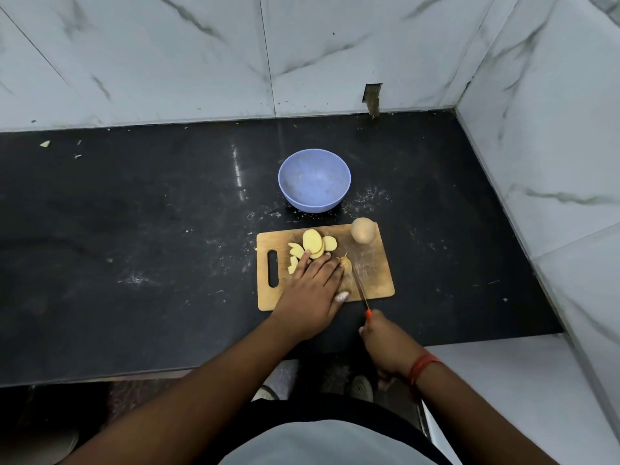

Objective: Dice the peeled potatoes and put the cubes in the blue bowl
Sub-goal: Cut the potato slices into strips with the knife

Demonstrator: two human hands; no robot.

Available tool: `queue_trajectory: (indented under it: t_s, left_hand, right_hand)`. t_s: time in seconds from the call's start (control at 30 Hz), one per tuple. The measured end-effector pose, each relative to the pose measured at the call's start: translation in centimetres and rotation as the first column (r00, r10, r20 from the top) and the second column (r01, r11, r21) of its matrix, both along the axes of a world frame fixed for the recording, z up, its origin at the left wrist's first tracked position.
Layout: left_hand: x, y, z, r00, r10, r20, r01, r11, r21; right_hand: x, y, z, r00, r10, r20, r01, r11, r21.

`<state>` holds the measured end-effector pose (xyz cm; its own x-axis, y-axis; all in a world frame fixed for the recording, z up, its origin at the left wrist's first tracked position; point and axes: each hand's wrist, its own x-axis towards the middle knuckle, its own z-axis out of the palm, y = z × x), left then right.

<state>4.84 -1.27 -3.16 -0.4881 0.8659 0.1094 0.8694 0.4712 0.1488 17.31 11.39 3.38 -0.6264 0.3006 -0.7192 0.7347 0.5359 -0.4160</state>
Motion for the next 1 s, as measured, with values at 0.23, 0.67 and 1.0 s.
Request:
queue_trajectory:
  t_s: [0.23,0.67,1.0]
  left_hand:
    - [-0.9,-0.2,0.3,0.999,-0.042,-0.024,0.042,0.999,-0.002]
    - [1.2,-0.6,0.6,0.996,-0.071,-0.047,0.073,0.996,0.051]
    - [1.3,-0.6,0.6,0.971,-0.212,-0.107,0.209,0.977,-0.041]
  right_hand:
    - [0.4,-2.4,1.0,0.943,-0.326,0.066,0.319,0.831,-0.455]
    - [-2.3,2.9,1.7,0.933,-0.295,-0.208,0.276,0.954,-0.115]
    - [-1.6,1.9,0.7,0.929,-0.294,-0.223,0.278,0.955,-0.103]
